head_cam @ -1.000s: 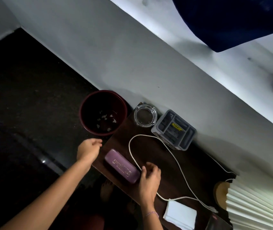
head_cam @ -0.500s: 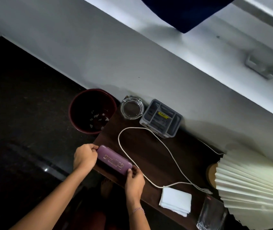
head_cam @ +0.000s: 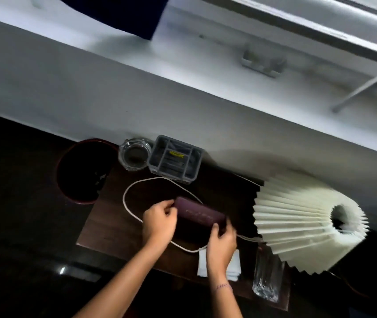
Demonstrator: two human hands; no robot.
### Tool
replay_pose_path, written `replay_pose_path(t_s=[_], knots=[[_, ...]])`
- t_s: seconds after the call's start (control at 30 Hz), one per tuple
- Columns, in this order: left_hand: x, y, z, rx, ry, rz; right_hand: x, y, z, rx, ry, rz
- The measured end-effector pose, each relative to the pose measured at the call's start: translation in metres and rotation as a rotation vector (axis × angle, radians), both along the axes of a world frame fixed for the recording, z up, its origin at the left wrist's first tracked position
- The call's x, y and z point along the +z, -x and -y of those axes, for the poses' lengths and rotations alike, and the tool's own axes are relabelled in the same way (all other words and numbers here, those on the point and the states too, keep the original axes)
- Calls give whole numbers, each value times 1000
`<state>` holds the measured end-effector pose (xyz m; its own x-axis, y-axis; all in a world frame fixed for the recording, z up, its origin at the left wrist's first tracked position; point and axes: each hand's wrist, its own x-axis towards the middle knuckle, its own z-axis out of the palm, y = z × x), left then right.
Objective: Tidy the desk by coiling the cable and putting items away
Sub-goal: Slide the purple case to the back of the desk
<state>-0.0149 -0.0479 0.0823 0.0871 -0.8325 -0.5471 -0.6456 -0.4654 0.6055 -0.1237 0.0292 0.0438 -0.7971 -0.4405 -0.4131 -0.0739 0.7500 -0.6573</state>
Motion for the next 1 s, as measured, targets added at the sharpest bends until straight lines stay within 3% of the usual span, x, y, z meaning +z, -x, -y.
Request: replay_pose_path(t_s=[0.17, 0.37, 0.47, 0.57, 0.67, 1.0], knots=[[-16, 66, 13, -176, -15, -52, -15, 52, 2, 11, -66, -48], [-40, 74, 15, -360, -72, -11, -28, 73, -5, 165, -145, 14], [-44, 63, 0, -491, 114, 81, -24, 66, -10, 322, -138, -54], [-47, 56, -23, -716, 312, 168, -31, 54, -22, 529, -120, -260], [-62, 59, -35, -950, 362, 252, -46, 51, -30, 689, -187, -346], [-72, 99, 15, -1074, 317, 372, -51, 93, 21, 717, -179, -222]])
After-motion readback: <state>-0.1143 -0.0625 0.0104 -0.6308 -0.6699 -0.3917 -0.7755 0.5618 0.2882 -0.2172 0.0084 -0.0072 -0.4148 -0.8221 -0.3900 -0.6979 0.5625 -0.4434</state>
